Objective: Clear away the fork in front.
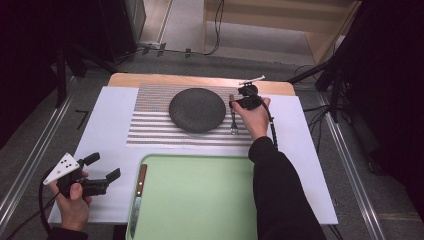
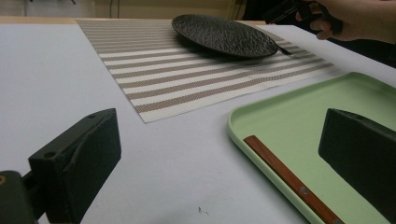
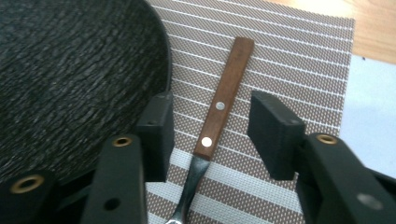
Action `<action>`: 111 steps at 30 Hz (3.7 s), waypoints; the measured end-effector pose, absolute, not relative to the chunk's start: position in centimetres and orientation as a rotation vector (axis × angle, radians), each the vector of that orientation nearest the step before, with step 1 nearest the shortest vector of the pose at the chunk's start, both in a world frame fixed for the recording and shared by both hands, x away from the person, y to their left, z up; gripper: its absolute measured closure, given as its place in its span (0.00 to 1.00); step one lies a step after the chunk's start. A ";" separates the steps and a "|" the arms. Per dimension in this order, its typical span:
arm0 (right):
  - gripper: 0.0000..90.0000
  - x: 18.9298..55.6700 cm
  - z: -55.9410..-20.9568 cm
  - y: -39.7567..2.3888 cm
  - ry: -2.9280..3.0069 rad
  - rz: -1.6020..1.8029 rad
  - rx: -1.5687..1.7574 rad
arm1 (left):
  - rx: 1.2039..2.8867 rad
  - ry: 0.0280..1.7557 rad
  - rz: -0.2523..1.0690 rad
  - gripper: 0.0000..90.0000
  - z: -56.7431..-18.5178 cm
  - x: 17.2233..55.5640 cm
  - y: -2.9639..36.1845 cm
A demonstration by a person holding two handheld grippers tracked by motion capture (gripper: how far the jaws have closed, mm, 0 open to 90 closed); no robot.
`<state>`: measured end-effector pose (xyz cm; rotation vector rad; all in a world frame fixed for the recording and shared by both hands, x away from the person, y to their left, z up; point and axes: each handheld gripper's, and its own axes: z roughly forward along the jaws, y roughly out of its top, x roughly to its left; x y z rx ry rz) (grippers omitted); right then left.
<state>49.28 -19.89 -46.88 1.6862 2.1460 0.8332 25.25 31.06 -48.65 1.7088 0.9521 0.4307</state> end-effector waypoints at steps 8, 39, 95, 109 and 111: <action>0.66 49.5 -47.5 -19.8 2.177 0.779 1.710 | 1.709 0.951 0.430 0.00 -48.7 25.3 31.0; 0.73 50.8 -48.7 -18.6 2.203 0.654 1.770 | 1.714 0.948 0.430 0.00 -48.7 25.3 31.0; 0.85 49.0 -47.3 -19.1 2.104 0.807 1.737 | 1.719 0.945 0.432 0.00 -48.7 25.3 30.9; 0.85 47.6 -45.5 -19.6 2.071 0.922 1.676 | 1.720 0.946 0.433 0.00 -48.7 25.3 30.8; 0.85 47.3 -45.2 -19.6 2.067 0.935 1.660 | 1.721 0.944 0.433 0.00 -48.7 25.3 30.8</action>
